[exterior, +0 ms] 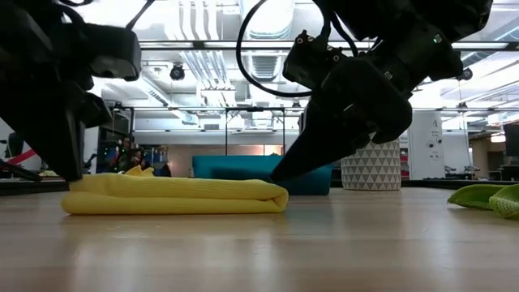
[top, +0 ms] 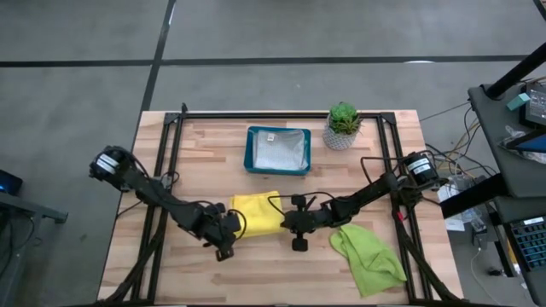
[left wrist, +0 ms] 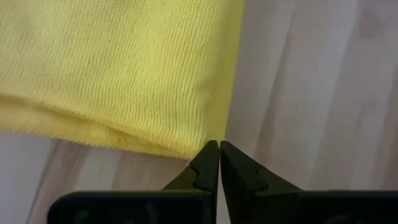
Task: Fold microfiber towels
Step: Fold the yellow microfiber cloth
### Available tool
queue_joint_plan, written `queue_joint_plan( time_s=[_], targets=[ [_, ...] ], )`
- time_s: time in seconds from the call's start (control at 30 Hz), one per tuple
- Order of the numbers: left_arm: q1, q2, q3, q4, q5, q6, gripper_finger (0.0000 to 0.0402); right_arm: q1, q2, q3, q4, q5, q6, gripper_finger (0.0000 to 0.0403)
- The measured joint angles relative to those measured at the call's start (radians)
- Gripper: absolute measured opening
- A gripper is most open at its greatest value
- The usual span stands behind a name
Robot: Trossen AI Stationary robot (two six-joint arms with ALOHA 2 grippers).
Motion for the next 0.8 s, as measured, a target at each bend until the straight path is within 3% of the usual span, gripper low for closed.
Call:
queue_joint_plan(
  time_s=[0.17,0.47,0.67,0.8],
  targets=[
    [0.000,0.014,-0.023,0.074,0.000,0.019,0.0001,0.000,0.000,0.000,-0.015,0.000,0.015,0.0008],
    [-0.008,-0.095,-0.029,-0.053,0.070,0.001,0.0005,0.000,0.000,0.000,-0.011,0.000,0.003,0.0009],
    [-0.011,-0.087,-0.066,0.024,0.060,-0.025,0.0062,0.000,0.000,0.000,-0.003,0.000,-0.009,0.0009],
    [-0.010,-0.065,-0.076,0.025,-0.009,-0.047,0.0109,0.000,0.000,0.000,0.008,0.000,-0.013,0.0009]
  ],
)
